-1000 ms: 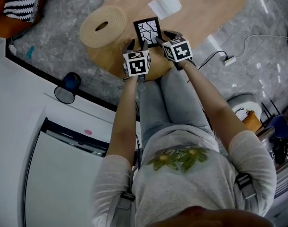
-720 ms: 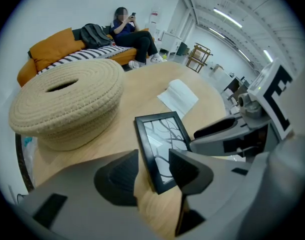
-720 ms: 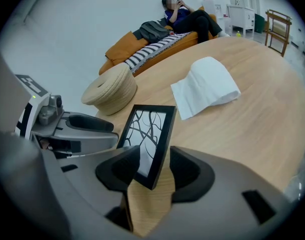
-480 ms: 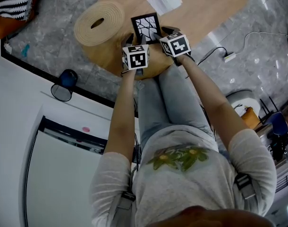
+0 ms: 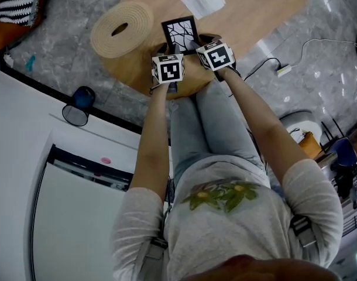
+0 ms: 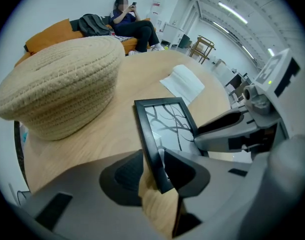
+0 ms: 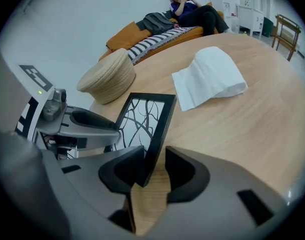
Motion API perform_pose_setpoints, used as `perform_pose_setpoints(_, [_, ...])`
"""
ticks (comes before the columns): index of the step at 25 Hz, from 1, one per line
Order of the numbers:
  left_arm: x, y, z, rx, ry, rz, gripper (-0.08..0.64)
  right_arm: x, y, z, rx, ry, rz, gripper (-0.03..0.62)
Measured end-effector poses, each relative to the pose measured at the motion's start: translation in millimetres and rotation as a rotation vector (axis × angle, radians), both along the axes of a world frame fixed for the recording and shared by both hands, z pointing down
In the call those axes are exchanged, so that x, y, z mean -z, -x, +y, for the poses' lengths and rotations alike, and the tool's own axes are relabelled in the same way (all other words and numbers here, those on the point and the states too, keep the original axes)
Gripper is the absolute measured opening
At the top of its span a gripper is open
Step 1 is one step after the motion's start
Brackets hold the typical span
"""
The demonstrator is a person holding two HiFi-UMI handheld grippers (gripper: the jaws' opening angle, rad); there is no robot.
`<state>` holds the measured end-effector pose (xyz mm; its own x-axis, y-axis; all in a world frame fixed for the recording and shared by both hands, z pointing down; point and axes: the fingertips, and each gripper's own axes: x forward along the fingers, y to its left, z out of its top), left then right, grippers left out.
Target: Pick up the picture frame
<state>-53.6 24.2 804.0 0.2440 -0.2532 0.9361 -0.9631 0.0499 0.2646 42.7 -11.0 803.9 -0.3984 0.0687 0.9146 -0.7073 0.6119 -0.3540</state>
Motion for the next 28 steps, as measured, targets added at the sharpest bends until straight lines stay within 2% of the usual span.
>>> perform_pose_setpoints(7, [-3.5, -2.6, 0.5, 0.025, 0.029, 0.044, 0.130, -0.3, -1.0, 0.4, 0.016, -0.001, -0.024, 0.141])
perform_pose_setpoints(12, [-4.0, -2.4, -0.8, 0.000, 0.029, 0.074, 0.125, -0.9, -1.1, 1.6, 0.011, 0.005, -0.003, 0.139])
perform_pose_setpoints(17, [-0.2, -2.5, 0.4, -0.001, 0.024, 0.054, 0.117, 1.2, 0.9, 2.6, 0.020, 0.012, 0.003, 0.135])
perform_pose_setpoints(18, [-0.2, -2.3, 0.3, 0.002, 0.022, 0.053, 0.117, 1.6, 1.9, 3.5, 0.017, 0.017, 0.003, 0.109])
perform_pose_setpoints(28, [1.4, -5.3, 2.3, -0.001, 0.040, 0.067, 0.103, 0.1, -6.3, 9.2, -0.047, 0.062, 0.032, 0.101])
